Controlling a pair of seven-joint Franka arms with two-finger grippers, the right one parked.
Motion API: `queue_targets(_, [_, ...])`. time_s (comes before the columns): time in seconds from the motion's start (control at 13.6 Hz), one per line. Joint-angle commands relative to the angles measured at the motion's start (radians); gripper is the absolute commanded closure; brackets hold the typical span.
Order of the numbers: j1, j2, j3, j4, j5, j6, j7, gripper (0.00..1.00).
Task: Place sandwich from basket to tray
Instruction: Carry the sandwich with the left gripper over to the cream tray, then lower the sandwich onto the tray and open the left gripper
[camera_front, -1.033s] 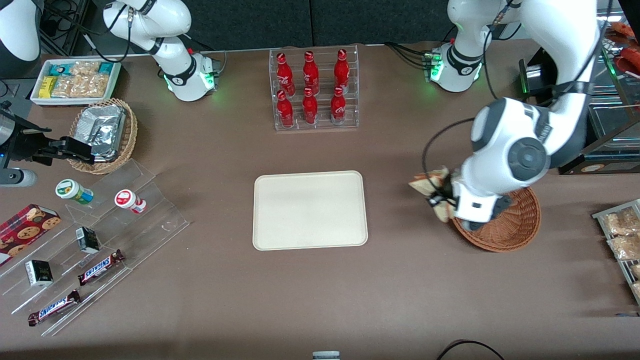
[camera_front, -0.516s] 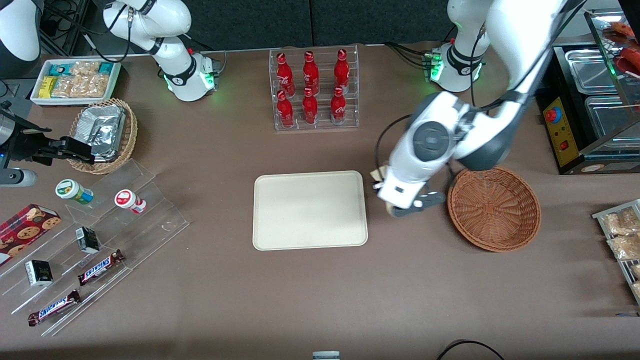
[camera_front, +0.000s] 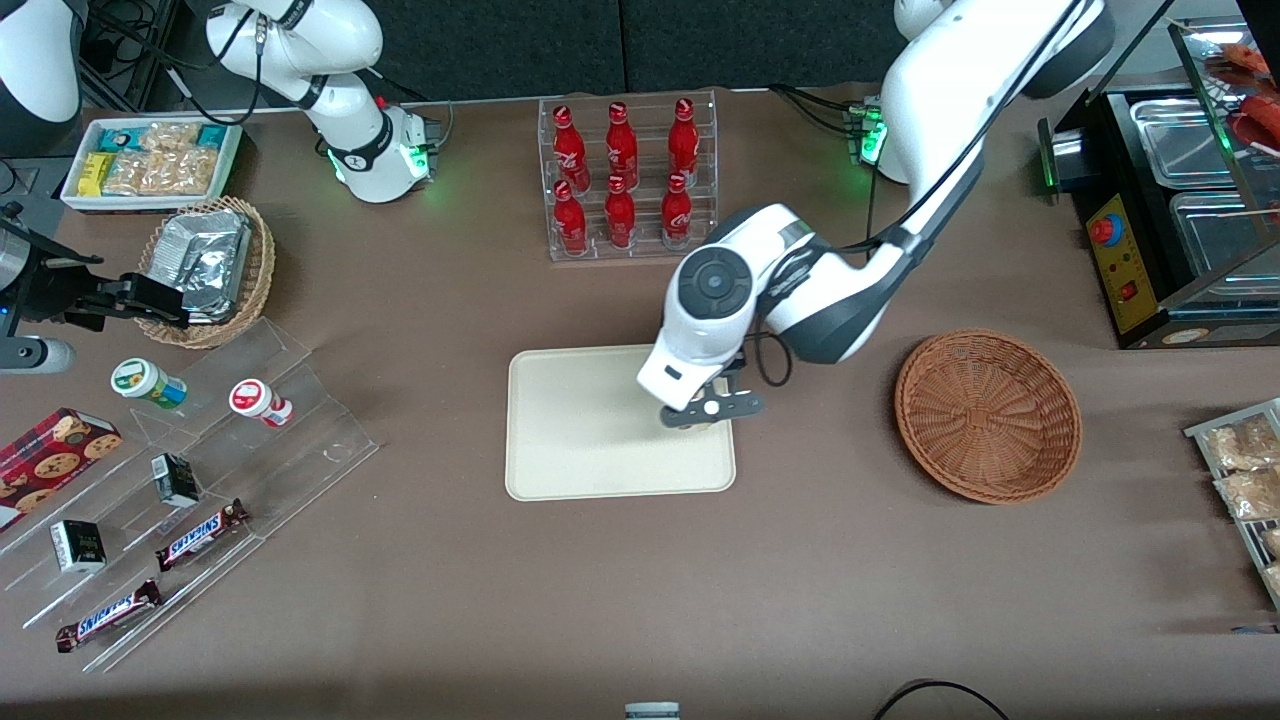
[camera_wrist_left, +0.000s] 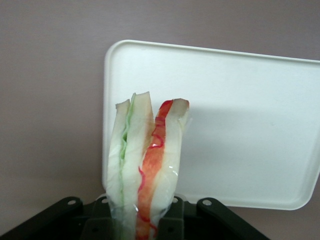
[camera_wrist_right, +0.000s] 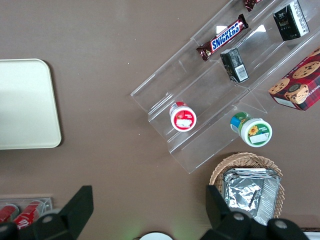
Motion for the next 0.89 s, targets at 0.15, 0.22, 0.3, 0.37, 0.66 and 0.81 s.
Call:
queue_targets(0.15, [-0.065, 0.131, 0.000, 0.083, 0.105, 0.131, -0.017, 0.97])
queue_targets(0.22, [-0.085, 0.154, 0.001, 0.083, 0.137, 0.163, -0.023, 0.95])
queue_targets(0.3, [-0.097, 0.181, 0.012, 0.085, 0.157, 0.192, -0.029, 0.95])
queue_targets(0.37, [-0.116, 0.197, 0.027, 0.089, 0.160, 0.230, -0.031, 0.95])
queue_targets(0.66, [-0.242, 0.238, 0.168, 0.108, 0.160, 0.298, -0.028, 0.95])
queue_targets(0.81, [-0.251, 0.249, 0.177, 0.103, 0.160, 0.300, -0.031, 0.91])
